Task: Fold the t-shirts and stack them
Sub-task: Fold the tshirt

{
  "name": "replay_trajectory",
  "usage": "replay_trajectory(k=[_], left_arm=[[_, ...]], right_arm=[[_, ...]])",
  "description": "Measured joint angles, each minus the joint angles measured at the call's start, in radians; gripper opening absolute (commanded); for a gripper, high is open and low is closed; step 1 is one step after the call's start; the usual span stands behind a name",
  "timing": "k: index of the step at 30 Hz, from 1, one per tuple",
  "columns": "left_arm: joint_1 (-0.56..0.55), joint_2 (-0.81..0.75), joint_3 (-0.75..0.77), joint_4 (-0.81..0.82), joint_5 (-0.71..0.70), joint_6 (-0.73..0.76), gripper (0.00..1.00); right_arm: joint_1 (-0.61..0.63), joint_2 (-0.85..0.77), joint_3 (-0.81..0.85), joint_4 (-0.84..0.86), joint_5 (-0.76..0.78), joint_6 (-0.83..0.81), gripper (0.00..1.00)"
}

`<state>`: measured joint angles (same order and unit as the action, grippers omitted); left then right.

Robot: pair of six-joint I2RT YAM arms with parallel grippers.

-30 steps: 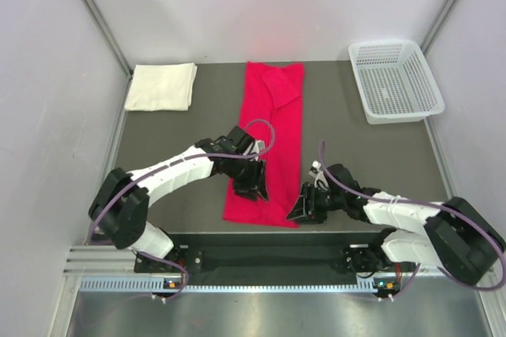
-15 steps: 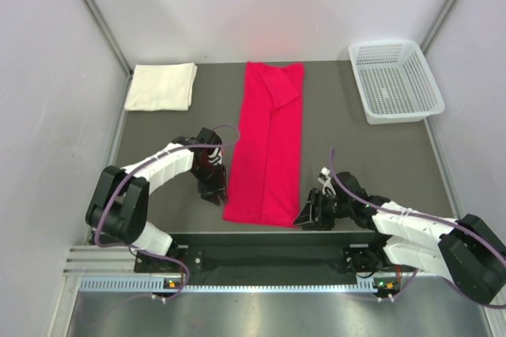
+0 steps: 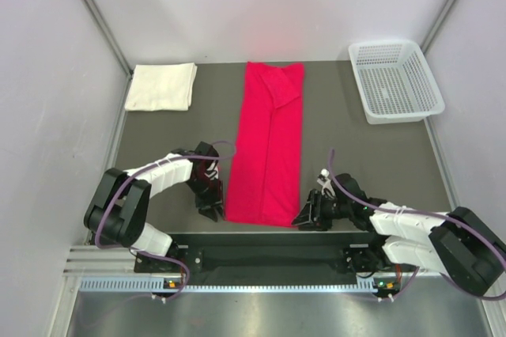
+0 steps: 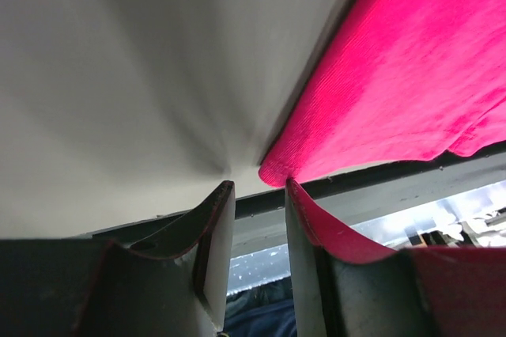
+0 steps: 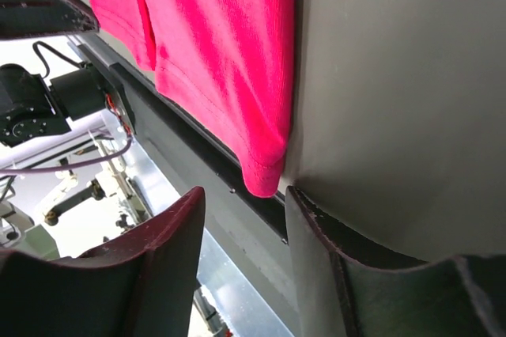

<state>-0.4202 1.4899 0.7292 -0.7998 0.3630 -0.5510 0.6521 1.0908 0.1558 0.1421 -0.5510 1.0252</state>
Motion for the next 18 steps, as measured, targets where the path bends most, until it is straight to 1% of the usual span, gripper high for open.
replay_trajectory(k=[2, 8, 11, 14, 15, 18], left_arm=[[0.0, -0.001, -0.007, 0.0, 0.008, -0.002, 0.35], [0.0, -0.001, -0.012, 0.017, 0.026, -0.006, 0.32], [0.0, -0.001, -0.012, 0.024, 0.033, -0.006, 0.32], [0.0, -0.002, -0.012, 0.028, 0.035, -0.006, 0.37], [0.0, -0.003, -0.012, 0.029, 0.034, -0.008, 0.4], [0.0, -0.024, -0.012, 0.029, 0.024, -0.017, 0.43]], right_arm=[[0.0, 0.018, 0.0, 0.018, -0.002, 0.004, 0.43], [0.0, 0.066, 0.001, 0.058, -0.006, 0.015, 0.33], [0.0, 0.075, 0.001, 0.063, -0.003, 0.019, 0.32], [0.0, 0.076, 0.001, 0.064, -0.002, 0.023, 0.32], [0.0, 0.076, 0.001, 0.064, -0.002, 0.024, 0.32], [0.0, 0.076, 0.001, 0.064, -0.002, 0.024, 0.32]])
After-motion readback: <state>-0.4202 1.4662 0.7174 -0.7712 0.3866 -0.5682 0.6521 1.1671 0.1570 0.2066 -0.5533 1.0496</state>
